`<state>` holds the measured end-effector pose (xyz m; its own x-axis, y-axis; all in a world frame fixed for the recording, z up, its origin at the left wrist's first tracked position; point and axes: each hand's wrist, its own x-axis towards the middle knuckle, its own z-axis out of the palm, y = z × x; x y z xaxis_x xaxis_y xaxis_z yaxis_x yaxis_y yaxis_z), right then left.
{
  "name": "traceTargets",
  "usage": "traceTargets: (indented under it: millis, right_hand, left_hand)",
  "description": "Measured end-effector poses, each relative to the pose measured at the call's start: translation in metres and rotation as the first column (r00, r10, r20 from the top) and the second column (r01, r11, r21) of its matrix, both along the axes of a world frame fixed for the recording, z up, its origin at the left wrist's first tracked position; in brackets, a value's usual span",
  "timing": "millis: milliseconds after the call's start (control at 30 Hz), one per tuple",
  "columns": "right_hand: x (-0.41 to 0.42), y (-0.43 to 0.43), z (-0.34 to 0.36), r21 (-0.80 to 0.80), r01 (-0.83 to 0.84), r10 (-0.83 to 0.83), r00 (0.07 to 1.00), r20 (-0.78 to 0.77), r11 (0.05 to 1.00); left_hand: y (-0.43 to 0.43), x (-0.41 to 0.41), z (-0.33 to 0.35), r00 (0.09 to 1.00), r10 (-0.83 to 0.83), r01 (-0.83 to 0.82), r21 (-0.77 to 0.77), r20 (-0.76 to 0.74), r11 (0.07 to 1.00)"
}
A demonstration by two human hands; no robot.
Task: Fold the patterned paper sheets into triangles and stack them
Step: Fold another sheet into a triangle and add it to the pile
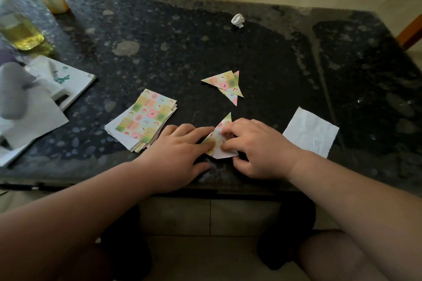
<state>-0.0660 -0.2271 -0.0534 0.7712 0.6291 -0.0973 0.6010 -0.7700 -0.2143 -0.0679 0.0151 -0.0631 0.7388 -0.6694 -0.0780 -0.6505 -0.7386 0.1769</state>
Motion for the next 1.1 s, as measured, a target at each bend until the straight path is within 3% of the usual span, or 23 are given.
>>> traceTargets:
  millis: [100,267,533,633,767,1100]
  right_hand:
    - [0.000,-0.002,-0.007,0.070,-0.030,0.026,0.998,0.055,0.997]
    - [0.005,-0.007,-0.010,0.287,0.087,-0.079,0.996,-0.038,0.954]
    - [0.010,-0.007,-0.011,0.256,0.210,-0.150,0.960,-0.235,0.944]
    - [0.018,-0.004,-0.011,0.298,0.335,-0.227,0.912,-0.343,0.894]
    - [0.022,-0.002,-0.008,0.258,0.401,-0.283,0.874,-0.396,0.879]
    - [0.022,0.017,-0.004,0.163,0.557,-0.482,0.805,-0.346,0.814]
  left_hand:
    - [0.002,-0.002,-0.003,1.000,0.006,-0.006,0.000,0.005,1.000]
    - [0.000,0.004,-0.005,0.990,0.138,-0.139,-0.239,-0.022,0.961]
    - [-0.002,0.004,-0.006,0.980,0.196,-0.201,-0.267,-0.046,0.942]
    - [-0.006,0.004,-0.001,0.930,0.334,-0.362,-0.216,-0.154,0.907]
    - [-0.010,0.008,0.005,0.892,0.393,-0.422,-0.100,-0.225,0.901]
    - [-0.020,0.008,0.007,0.843,0.483,-0.505,-0.039,-0.239,0.862]
